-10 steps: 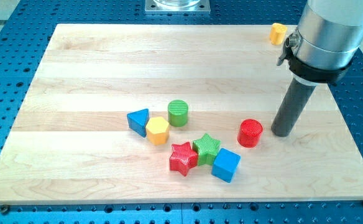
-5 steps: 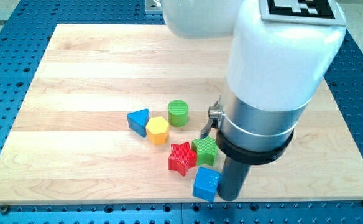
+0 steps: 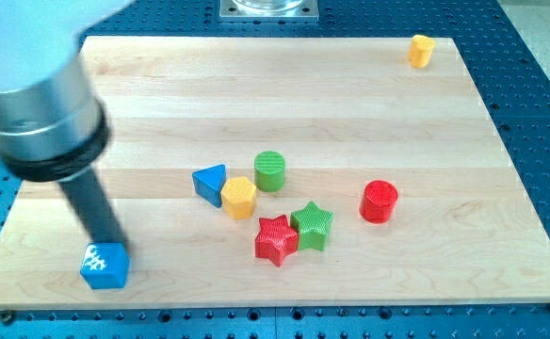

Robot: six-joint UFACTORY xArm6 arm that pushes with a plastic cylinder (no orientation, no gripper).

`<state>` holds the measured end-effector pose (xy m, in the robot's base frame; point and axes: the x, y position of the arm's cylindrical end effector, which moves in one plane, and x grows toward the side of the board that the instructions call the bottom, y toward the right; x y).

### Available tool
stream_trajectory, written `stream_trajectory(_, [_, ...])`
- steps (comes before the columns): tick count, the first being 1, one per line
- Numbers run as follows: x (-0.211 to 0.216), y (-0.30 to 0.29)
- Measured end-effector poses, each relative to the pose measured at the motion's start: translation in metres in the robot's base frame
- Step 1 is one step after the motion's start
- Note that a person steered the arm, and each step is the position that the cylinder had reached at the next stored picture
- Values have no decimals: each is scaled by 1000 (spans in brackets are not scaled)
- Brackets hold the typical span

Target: Place the red circle and cube parallel to each other

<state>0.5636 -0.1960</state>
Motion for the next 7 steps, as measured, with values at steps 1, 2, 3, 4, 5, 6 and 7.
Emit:
stream_trajectory(1, [15, -63])
stream_trajectory(2, [53, -67])
stream_trajectory(3, [32, 13])
stream_trajectory(4, [-10, 101])
stream_trajectory(5, [-26, 137])
stream_trajectory(6, [17, 64])
stream_trajectory(7, [38, 105])
